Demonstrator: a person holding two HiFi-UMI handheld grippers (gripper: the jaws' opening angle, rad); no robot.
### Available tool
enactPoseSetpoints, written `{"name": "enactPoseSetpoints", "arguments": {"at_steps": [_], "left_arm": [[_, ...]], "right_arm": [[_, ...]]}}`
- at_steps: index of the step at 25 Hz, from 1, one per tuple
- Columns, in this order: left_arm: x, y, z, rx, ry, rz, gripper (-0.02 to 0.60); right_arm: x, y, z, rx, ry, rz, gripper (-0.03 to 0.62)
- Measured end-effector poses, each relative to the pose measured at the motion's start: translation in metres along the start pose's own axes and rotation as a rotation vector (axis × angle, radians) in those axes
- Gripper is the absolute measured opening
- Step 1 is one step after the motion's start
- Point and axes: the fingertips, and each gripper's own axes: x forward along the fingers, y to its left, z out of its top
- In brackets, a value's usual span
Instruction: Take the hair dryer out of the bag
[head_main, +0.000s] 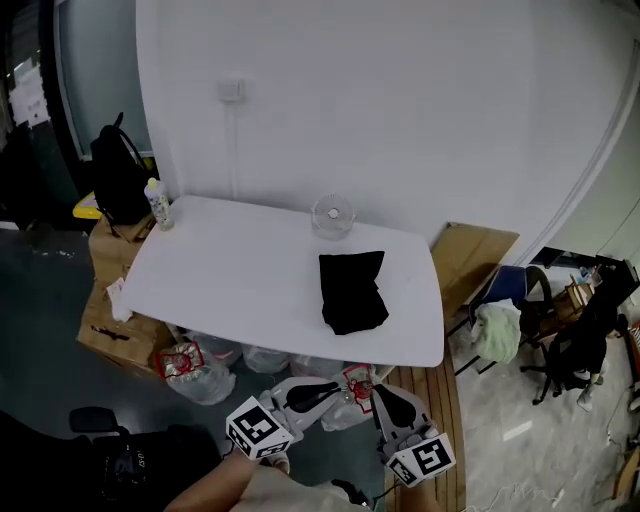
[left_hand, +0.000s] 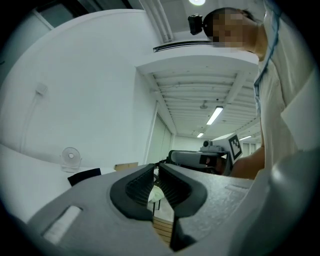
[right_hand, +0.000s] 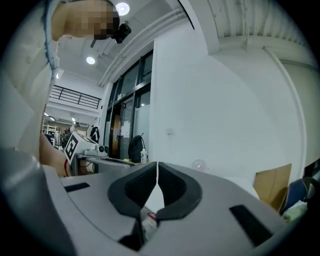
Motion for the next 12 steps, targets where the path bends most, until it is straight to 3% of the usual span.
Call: {"name": "enactPoseSetpoints", "arguments": {"at_steps": [3, 6, 11, 12], "left_arm": [[0.005, 0.020, 0.000, 0.010, 0.014, -0.068, 0.023], [0.007, 0.047, -0.003, 0.010, 0.029, -0.067, 0.023], [-0.002, 0.072, -0.019, -0.053, 0.070, -0.049, 0.023], [-0.004, 0.079, -0.024, -0.068, 0.084, -0.042, 0.023]], "right_arm": [[0.016, -0.020, 0.000, -0.061, 0.011, -0.060, 0.018], [0.035, -0.037, -0.009, -0.092, 0.054, -0.102, 0.018], [0.066, -0.041, -0.047, -0.190, 0.243, -0.008, 0.025], [0.074, -0.042, -0.058, -0.222, 0.289, 0.015, 0.072]]}}
